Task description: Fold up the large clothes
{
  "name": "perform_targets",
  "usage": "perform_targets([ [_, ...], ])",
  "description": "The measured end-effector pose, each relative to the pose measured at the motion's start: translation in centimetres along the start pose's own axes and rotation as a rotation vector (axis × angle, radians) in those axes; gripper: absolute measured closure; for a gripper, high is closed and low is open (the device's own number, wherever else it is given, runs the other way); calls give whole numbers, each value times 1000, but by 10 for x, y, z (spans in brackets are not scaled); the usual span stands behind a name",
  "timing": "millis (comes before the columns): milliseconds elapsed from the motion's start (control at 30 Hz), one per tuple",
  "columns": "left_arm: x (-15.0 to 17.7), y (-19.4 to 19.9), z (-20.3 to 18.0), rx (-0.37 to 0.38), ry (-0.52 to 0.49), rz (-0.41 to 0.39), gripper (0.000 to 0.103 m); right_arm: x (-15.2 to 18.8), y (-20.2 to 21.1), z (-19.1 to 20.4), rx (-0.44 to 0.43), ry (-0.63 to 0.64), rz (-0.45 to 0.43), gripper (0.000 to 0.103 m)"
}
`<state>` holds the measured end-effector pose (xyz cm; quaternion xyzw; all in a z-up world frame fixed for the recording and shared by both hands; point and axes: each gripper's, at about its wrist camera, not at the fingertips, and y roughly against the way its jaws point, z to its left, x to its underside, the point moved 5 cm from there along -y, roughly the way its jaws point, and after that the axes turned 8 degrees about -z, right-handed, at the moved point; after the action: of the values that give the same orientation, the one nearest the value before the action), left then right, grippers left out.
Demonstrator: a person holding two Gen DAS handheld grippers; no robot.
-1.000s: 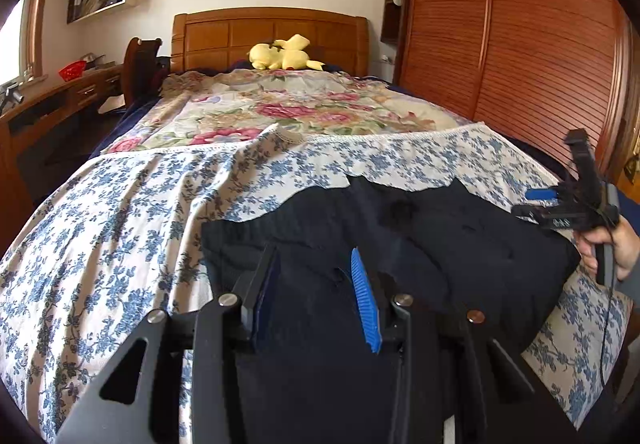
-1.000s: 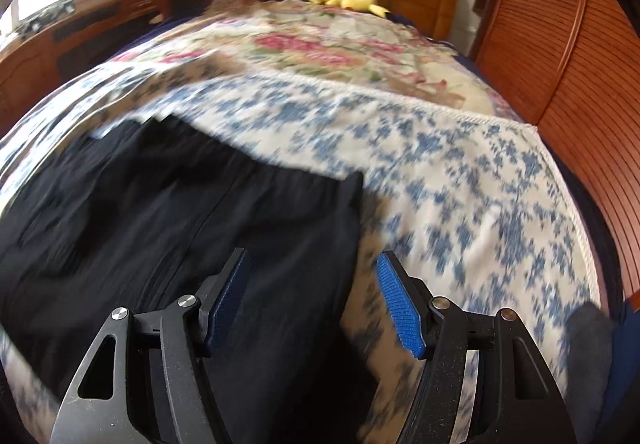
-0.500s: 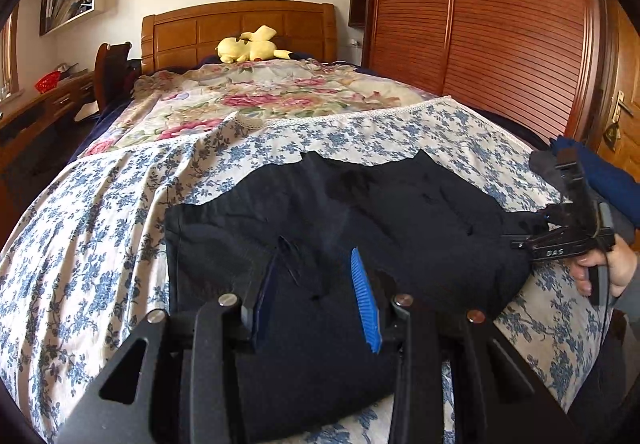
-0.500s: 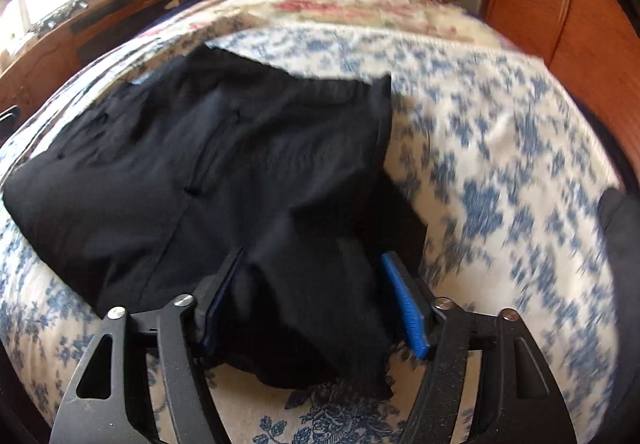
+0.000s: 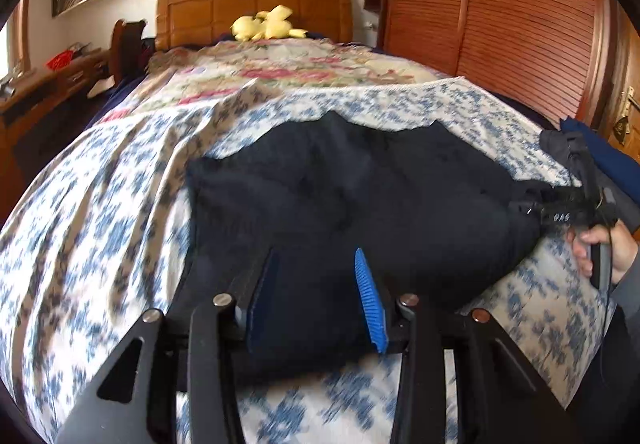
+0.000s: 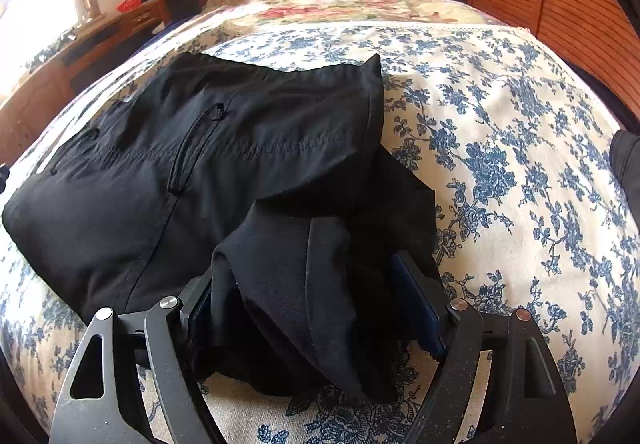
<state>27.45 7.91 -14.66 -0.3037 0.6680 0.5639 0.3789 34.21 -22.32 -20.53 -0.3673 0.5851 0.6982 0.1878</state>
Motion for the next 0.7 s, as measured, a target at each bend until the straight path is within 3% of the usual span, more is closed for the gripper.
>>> perform_targets([
  [267,35,17,41,-87,78,30,62,1,4,1,15,16,5,23],
  [700,49,12,62,-137,120,68,56,4,30,1,53,-11,-20,23],
])
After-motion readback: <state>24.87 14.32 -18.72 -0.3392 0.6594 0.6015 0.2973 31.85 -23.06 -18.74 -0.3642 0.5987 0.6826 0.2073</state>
